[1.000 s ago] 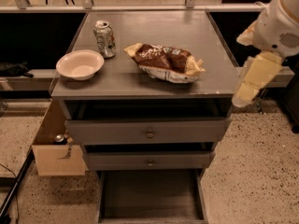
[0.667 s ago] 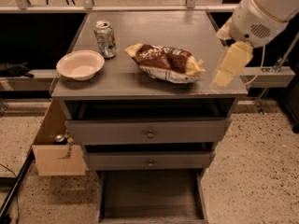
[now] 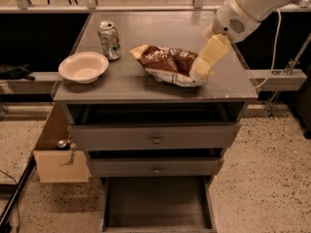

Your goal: Place brown chip bag into bottom drawer

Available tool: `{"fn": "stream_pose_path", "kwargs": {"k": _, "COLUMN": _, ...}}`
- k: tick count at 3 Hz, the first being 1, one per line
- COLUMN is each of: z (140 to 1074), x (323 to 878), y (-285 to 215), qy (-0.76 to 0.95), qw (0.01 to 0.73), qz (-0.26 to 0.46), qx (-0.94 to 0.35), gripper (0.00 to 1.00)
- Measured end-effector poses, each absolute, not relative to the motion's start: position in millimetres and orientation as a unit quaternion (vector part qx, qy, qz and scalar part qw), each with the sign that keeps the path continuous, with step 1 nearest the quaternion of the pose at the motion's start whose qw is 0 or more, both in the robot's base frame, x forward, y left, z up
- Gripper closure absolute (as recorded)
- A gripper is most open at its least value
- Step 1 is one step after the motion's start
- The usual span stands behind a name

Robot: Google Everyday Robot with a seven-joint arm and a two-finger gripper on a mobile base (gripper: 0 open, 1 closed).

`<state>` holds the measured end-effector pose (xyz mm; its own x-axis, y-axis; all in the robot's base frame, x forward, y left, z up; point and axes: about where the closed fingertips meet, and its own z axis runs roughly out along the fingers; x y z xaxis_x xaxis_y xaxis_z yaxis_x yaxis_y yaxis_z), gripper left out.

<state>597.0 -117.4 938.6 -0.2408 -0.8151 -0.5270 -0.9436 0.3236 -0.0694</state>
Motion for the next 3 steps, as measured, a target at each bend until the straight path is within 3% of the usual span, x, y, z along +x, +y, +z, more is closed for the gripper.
{"fn": "stream_pose_path", "kwargs": {"k": 2, "z": 895.4, "x": 596.8, "y": -90.4, "qy": 0.786, "qw": 0.253, "qz": 0.155, "qx": -0.543, "gripper": 0.0}}
{"fn": "stream_pose_path", "kwargs": {"k": 3, "z": 895.3, "x": 596.8, "y": -90.3, "qy": 0.786, "qw": 0.253, "qz": 0.155, "qx": -0.543, "gripper": 0.13}}
